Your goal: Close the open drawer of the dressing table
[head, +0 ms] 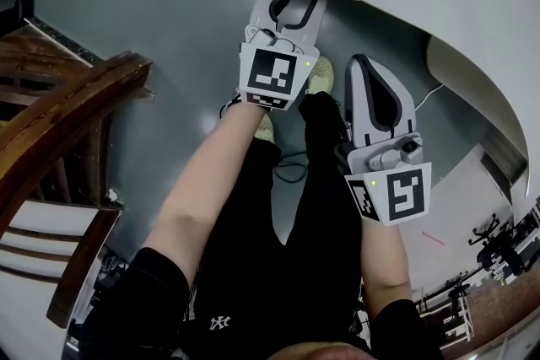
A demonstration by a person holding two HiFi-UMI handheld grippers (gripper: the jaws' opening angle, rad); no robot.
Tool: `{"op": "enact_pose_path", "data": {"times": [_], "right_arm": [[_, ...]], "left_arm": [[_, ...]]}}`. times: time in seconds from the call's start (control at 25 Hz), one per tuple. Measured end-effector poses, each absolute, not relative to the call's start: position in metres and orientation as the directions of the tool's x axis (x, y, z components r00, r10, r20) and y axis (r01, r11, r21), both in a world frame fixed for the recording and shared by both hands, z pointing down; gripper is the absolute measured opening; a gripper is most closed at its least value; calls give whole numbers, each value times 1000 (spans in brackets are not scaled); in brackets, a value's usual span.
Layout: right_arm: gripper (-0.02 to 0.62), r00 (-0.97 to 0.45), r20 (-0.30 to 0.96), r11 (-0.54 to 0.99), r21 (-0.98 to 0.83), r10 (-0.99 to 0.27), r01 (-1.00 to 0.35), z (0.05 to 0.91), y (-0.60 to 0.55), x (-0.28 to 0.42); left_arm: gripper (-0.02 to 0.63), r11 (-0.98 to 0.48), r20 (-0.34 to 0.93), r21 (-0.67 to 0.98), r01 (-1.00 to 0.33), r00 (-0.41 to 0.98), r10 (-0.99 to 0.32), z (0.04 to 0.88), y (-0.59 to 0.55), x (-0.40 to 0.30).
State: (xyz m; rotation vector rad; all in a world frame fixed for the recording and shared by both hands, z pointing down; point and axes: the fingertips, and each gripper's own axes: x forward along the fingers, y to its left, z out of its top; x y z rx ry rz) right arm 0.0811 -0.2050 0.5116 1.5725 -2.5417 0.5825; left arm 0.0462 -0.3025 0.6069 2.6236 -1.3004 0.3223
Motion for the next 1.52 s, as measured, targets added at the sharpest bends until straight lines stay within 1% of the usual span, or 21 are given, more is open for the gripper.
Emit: {"op": "enact_pose_path", "data": {"times": [0.44, 0.64, 0.96, 1.16, 1.52], "right_arm": [[15, -449, 270, 385, -259, -852, -886, 523, -227, 92], [15, -443, 268, 381, -252, -856, -889, 527, -228, 97], [15, -445, 271, 382, -254, -854, -889, 534, -227, 97], [15, -458, 270, 393, -261, -847, -881, 526, -226, 94], [15, -482, 273, 416, -264, -833, -870, 501, -216, 77]], "left_arm": [[104, -608, 236, 53, -792, 601, -763, 607, -339, 62], [106, -621, 206, 25, -783, 612, -764, 605, -345, 68], [107, -616, 167, 34, -787, 612, -773, 603, -345, 67], [107, -627, 189, 66, -776, 627, -756, 602, -343, 67], [107, -630, 226, 77, -773, 629, -744, 583, -318, 51]]}}
